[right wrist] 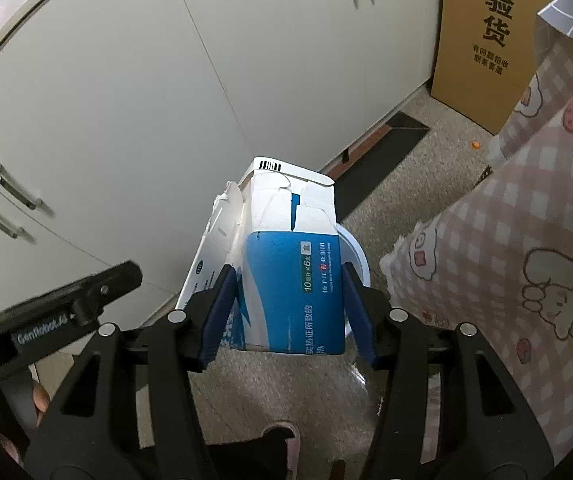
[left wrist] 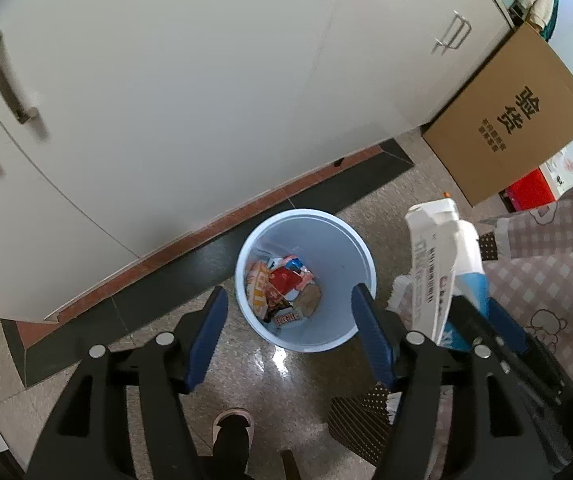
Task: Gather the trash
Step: 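Open the left gripper then the right gripper over the wastebasket, then move both open tools back to the table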
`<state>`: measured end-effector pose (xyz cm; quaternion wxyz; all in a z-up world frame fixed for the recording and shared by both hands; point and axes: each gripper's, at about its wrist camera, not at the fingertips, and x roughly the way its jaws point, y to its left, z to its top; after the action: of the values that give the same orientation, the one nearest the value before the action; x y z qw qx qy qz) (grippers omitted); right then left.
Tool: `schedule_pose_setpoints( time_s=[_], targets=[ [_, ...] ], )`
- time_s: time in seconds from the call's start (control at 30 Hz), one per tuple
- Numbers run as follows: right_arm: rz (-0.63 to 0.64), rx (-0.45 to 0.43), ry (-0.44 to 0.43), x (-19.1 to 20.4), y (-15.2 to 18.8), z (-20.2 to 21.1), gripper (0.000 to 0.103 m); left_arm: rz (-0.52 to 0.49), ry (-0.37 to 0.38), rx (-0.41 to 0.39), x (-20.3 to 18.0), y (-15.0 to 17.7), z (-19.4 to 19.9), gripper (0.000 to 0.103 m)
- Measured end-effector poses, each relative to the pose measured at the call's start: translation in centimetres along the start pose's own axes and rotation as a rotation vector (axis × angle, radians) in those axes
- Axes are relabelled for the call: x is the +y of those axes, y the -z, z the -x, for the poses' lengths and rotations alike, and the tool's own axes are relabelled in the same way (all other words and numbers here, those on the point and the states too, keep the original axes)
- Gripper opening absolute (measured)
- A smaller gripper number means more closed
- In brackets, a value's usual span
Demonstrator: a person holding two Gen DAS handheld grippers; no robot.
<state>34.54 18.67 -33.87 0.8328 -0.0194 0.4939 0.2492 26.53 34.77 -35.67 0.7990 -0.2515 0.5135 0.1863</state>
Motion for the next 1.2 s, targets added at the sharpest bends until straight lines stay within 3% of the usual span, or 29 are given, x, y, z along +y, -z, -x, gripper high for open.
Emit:
schedule_pose_setpoints(
  time_s=[0.07, 0.13, 0.17, 0.67, 1.03, 1.2],
  targets=[
    [-0.011, -0.016, -0.005, 0.1, -0.3, 0.0, 0.054, 0.005, -0.008, -0.006, 0.4, -0.1, 0.2, 0.065],
    [-0.029, -0.036, -0.03, 0.0, -0.7, 0.1, 0.07, 0.006, -0.026, -0.021, 0.8, -0.2, 0.6, 0.065],
    [-0.037, -0.044, -0.031, 0.0, -0.8, 0.2, 0.072, 0.006, -0.031, -0.025, 0.8, -0.3, 0.7, 0.065],
    [-0.048, -0.05, -0.043, 0.2, -0.6, 3.5, 0.074, -0.011, -0.011, -0.094, 0.4, -0.1, 5.2, 0.066],
    [-0.029, -0.262, -0.154, 2.0, -2.6, 16.6, 0.075, 0.032, 0.1, -0.351, -1.6, 0.3, 18.6, 0.07],
    [-0.052, -0.403, -0.13, 0.2, -2.6, 23.8, 0.078, -0.022, 0.175, -0.405, -5.5, 1.1, 23.1, 0.071]
  ],
)
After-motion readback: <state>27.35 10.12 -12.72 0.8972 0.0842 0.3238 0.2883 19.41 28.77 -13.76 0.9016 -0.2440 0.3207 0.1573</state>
